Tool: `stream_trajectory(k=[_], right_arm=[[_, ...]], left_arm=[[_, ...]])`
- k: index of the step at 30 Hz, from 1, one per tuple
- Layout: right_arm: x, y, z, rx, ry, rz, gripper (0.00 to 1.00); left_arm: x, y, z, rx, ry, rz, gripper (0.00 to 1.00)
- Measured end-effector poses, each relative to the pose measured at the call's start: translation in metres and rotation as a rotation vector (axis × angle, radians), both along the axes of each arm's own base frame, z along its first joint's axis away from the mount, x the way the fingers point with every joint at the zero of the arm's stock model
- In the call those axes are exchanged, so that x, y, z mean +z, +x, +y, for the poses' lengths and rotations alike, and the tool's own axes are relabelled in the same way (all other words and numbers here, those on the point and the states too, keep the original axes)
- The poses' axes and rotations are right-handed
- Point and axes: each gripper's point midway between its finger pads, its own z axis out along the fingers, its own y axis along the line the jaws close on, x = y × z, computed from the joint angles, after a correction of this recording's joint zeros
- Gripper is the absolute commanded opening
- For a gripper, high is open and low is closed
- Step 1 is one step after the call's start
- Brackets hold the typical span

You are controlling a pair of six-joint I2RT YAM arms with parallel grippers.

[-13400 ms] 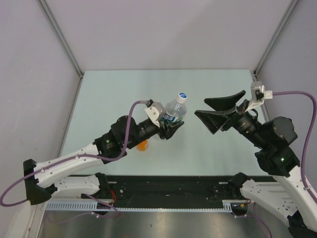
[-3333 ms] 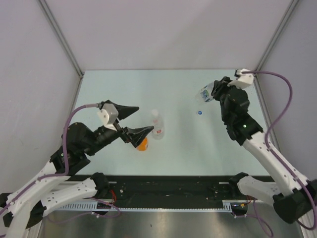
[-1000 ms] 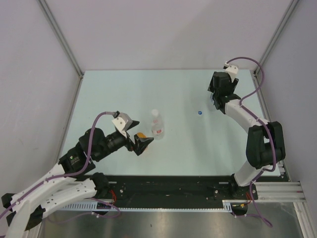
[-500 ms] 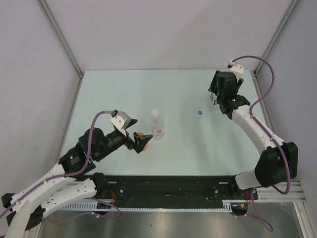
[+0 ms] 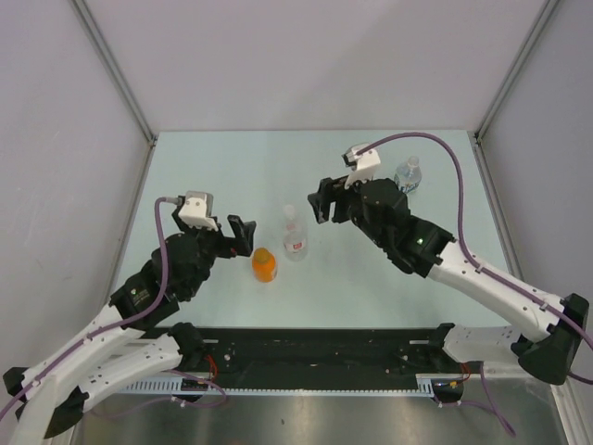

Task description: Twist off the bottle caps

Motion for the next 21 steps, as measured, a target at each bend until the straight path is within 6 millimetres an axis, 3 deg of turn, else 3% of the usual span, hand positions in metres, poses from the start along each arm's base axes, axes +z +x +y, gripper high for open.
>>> stream_trajectory(k=[10, 14, 21], right_arm=[[-0.061, -0.001, 0.058, 0.140, -0.085, 0.077, 0.77], [-0.072, -0.001, 0.078, 0.178, -0.081, 0.079, 0.76], [-0.086, 0.007, 0.093, 0.186, -0.077, 0.077, 0.75]], left_arm=[[-0.012, -0.004, 0.003, 0.014, -0.035, 0.056, 1.00], [-0.016, -0.009, 0.006, 0.004, -0.039, 0.064, 1.00], [-0.013, -0.012, 0.009, -0.001, -0.051, 0.055, 1.00]])
